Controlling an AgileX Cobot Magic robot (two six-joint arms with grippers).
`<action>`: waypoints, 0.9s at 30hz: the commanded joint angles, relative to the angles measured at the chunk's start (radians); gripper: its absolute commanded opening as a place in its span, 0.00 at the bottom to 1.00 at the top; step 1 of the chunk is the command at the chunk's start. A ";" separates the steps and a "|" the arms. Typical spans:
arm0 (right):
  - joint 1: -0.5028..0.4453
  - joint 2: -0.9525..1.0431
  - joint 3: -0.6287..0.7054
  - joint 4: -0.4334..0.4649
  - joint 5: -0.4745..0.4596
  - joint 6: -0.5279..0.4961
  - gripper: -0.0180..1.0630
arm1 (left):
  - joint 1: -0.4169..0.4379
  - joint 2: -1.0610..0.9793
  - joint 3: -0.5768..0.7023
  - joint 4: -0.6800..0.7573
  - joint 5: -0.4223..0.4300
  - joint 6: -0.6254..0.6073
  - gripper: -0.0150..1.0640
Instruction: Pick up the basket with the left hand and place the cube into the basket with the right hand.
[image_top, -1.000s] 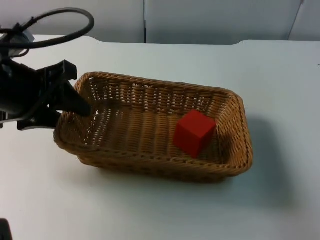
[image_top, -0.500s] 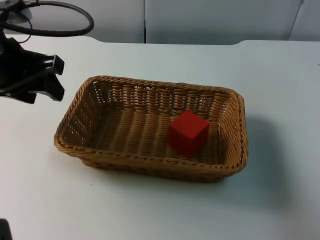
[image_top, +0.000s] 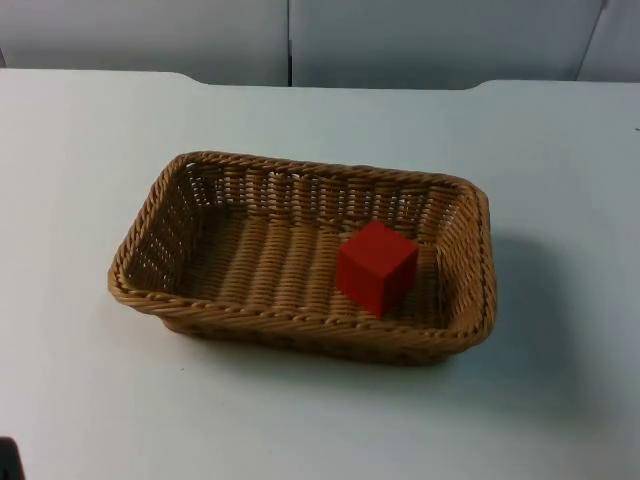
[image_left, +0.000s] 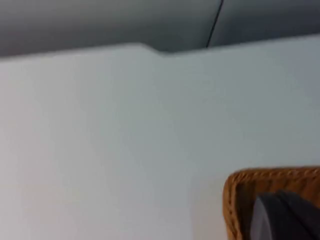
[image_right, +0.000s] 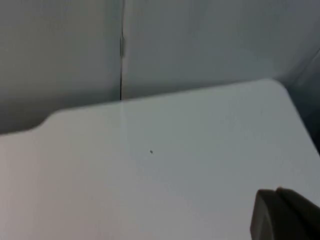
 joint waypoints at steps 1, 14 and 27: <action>-0.004 -0.208 0.047 0.027 0.051 0.014 0.01 | 0.002 -0.275 -0.008 0.117 0.153 -0.092 0.01; -0.004 -1.141 0.785 0.261 -0.264 -0.044 0.01 | 0.002 -0.994 0.056 0.471 0.487 -0.349 0.01; -0.004 -1.461 0.928 0.388 0.018 -0.288 0.01 | -0.041 -1.285 0.514 0.363 0.572 -0.300 0.01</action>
